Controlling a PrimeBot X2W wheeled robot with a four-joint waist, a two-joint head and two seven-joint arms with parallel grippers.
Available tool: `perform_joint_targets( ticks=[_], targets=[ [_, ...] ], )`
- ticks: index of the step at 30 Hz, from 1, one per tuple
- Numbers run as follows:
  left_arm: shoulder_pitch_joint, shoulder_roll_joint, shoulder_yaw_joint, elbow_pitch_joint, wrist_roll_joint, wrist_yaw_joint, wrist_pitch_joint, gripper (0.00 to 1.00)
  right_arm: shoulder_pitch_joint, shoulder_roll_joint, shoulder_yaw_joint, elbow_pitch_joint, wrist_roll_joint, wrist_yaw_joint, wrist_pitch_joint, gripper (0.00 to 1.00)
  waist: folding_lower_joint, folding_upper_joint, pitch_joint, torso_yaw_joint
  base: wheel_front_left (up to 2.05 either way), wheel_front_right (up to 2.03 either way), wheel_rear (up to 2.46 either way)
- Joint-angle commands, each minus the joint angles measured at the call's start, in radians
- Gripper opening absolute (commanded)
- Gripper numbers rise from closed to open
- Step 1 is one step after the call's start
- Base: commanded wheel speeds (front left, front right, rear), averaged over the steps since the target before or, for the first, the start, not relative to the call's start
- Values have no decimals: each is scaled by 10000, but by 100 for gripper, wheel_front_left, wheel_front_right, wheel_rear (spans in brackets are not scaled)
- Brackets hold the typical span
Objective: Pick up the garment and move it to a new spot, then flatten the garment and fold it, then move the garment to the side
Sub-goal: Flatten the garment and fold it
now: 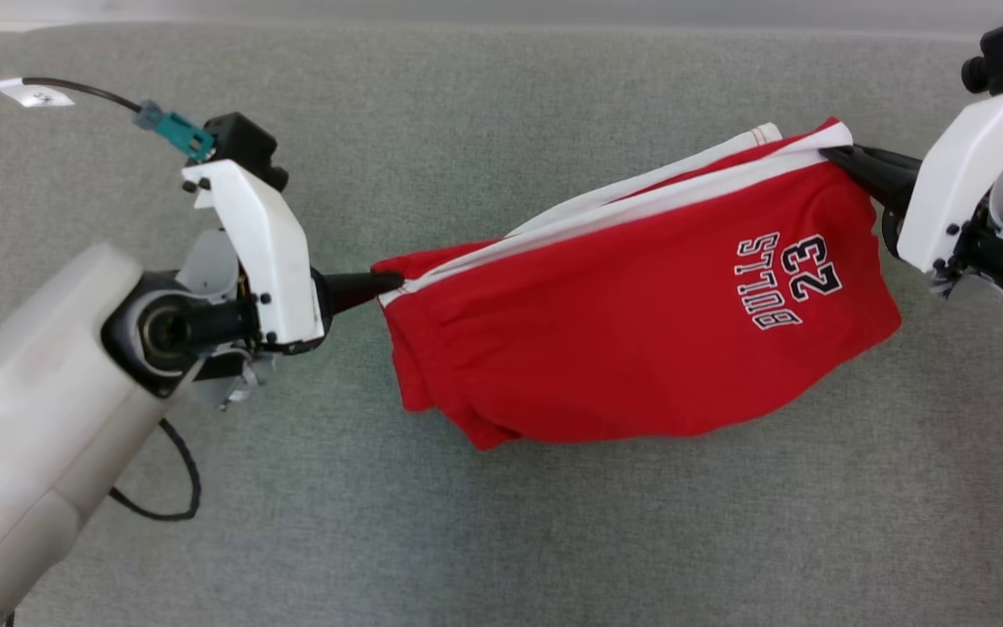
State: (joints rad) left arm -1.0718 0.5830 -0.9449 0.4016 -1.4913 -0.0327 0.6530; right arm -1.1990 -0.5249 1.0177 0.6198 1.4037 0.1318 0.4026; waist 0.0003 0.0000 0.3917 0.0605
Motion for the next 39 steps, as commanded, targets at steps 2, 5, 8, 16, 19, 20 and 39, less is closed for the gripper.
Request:
perform_joint_targets(
  ticks=[2, 5, 8, 16, 19, 20, 39],
  targets=[
    [-180, -138, -2, 342, 149, -115, -18, 0, -251, 195, 23, 376, -84, -27, 29, 0, -3, 0, 128, 47, 0, 0, 0],
    [-364, -301, -26, 771, 231, -283, -98, 0, -439, 406, 48, 769, -138, -27, -118, 0, -3, 0, 220, 84, 0, 0, 0],
    [-468, -525, -30, 1140, 367, -420, -326, 0, -481, 583, 59, 1082, -89, -27, -307, 10, -3, 0, 285, 132, 0, 0, 0],
    [-634, -901, -148, 1963, 619, -713, -639, 100, -122, 966, -91, 1319, 341, -27, -783, 100, -3, 0, 141, 109, 0, 0, 0],
    [-653, -833, -195, 2099, 771, -803, -759, 100, 8, 868, -74, 1171, 301, -27, -1158, 100, -3, 0, -106, 72, 0, 0, 0],
    [-648, -810, -201, 2111, 829, -818, -843, 100, 52, 816, -63, 1096, 245, -27, -1349, 100, -3, 0, -215, 64, 0, 0, 0],
    [2086, -704, 393, 125, 4897, 1468, -9111, 100, 2129, 638, 551, 2494, -242, -27, -4137, 100, -3, 0, -1746, 647, 0, 0, 0]
  ],
)
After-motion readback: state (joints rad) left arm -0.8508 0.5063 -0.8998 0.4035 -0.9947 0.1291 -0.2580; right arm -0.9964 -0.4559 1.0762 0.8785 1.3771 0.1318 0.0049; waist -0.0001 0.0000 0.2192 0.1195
